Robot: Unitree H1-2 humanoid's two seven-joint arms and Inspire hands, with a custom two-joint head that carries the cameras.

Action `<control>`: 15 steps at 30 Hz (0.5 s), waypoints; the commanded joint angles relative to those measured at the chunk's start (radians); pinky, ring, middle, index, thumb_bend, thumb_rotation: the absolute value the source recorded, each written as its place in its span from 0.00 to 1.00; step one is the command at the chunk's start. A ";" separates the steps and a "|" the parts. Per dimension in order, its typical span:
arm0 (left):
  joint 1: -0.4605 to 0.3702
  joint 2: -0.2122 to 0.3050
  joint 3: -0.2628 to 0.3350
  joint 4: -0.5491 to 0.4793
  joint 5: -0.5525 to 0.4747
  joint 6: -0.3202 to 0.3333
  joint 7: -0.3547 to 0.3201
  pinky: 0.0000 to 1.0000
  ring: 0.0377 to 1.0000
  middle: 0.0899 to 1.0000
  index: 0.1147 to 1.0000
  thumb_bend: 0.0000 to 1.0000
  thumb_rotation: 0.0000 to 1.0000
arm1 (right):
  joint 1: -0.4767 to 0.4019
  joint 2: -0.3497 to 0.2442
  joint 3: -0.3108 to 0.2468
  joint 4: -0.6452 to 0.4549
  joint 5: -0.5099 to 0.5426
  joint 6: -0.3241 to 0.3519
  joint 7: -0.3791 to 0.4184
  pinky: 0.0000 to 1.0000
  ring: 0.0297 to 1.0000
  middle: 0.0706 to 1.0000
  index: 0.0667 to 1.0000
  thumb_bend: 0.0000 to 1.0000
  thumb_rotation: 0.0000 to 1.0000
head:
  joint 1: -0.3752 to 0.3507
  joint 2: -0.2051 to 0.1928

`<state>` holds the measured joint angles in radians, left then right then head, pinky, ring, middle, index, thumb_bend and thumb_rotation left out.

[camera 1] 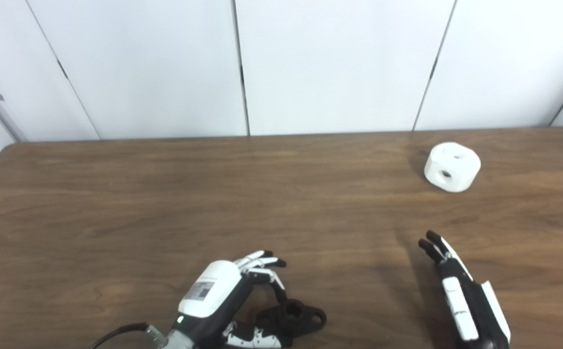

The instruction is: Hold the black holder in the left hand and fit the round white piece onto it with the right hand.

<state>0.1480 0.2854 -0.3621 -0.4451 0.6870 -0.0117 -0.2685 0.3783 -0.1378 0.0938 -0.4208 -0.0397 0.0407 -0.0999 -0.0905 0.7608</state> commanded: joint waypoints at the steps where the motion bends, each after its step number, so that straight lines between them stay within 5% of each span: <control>1: -0.009 -0.003 -0.007 -0.031 0.004 -0.023 -0.006 0.88 0.93 0.84 0.43 0.50 0.06 | -0.035 0.069 0.005 -0.040 -0.001 0.001 -0.002 1.00 0.95 0.89 0.91 0.48 0.98 | 0.002 0.009; 15: 0.004 -0.009 -0.031 0.021 0.030 -0.060 -0.006 0.92 0.94 0.84 0.43 0.50 0.06 | -0.036 0.056 0.000 -0.079 0.017 0.049 0.004 1.00 0.96 0.89 0.91 0.52 0.95 | 0.003 0.057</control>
<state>0.1614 0.2774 -0.3954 -0.4185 0.7087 -0.0496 -0.2921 0.3768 -0.1398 0.0959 -0.4592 -0.0281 0.1002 -0.0967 -0.0859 0.8160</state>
